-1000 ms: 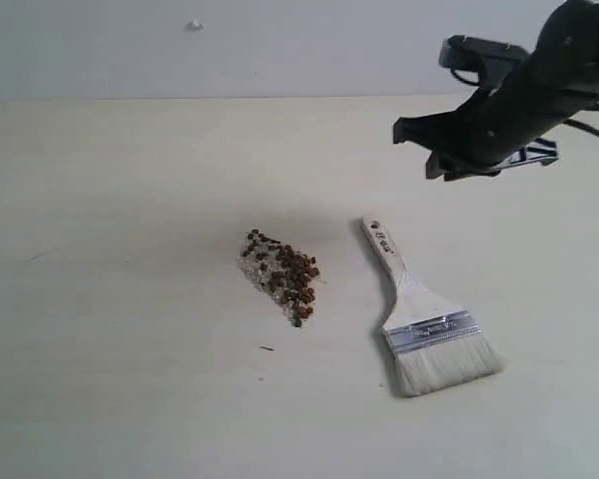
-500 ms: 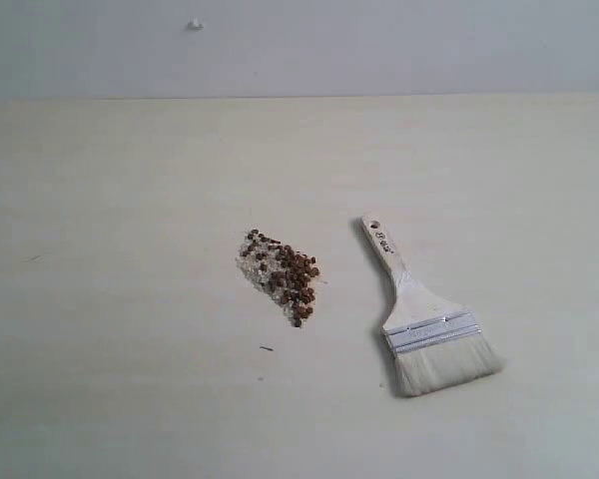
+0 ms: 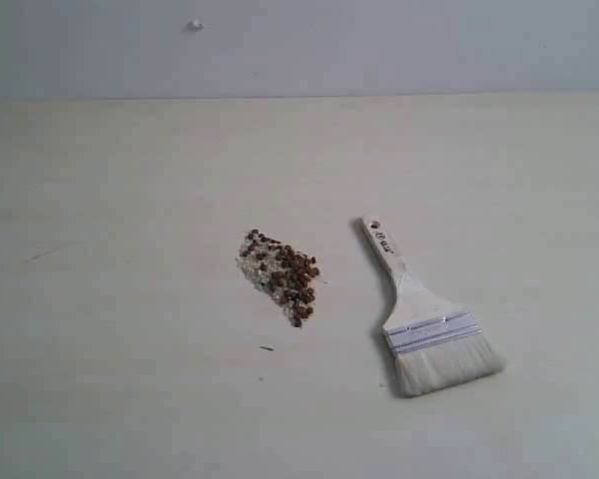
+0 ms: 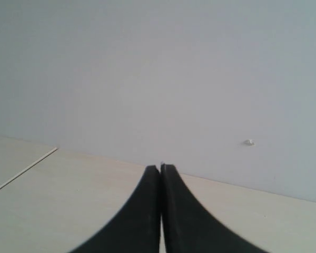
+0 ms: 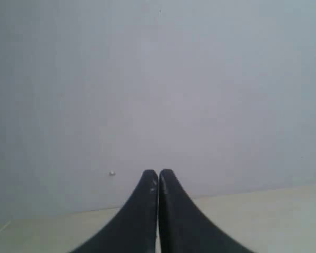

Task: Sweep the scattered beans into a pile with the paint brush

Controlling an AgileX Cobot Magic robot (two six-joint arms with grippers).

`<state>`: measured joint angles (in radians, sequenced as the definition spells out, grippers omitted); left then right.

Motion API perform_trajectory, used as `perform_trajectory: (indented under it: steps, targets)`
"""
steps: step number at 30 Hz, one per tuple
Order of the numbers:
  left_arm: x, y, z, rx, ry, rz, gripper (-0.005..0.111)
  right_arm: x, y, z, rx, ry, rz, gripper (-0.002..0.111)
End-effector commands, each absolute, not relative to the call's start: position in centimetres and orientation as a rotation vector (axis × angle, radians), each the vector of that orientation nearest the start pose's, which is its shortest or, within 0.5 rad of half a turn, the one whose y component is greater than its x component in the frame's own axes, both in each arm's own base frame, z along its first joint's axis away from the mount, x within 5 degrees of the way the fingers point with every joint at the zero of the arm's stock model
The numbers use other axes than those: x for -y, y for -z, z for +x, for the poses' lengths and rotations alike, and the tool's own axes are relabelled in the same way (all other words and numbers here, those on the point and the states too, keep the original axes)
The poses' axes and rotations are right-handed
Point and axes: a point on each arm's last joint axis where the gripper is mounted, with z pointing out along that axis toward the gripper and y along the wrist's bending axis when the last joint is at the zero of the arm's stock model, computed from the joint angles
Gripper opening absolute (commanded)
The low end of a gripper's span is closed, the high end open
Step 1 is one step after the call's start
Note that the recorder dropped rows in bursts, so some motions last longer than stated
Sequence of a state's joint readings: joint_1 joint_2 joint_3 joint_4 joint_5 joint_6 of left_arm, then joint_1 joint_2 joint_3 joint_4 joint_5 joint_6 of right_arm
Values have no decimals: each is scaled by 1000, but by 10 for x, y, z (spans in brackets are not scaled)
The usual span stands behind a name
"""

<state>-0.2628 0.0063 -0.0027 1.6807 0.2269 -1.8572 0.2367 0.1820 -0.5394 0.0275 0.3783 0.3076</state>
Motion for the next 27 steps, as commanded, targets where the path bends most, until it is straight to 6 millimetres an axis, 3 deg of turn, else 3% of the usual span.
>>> perform_trajectory:
  steps: [1, 5, 8, 14, 27]
  targets:
    - [-6, -215, 57, -1458, 190, -120, 0, -6, -340, 32, -1537, -338, -6, 0]
    - [-6, -215, 57, -1458, 190, -120, 0, -6, -315, 39, -1547, -208, -103, 0]
    - [-6, -215, 57, -1458, 189, -122, 0, -7, -289, 43, -1510, -159, -113, 0]
    - [-6, -215, 57, -1458, 189, -122, 0, -4, -235, 48, -1601, -80, -77, 0]
    - [-6, -215, 57, -1458, 189, -122, 0, -2, -187, 55, -1770, -26, -48, 0]
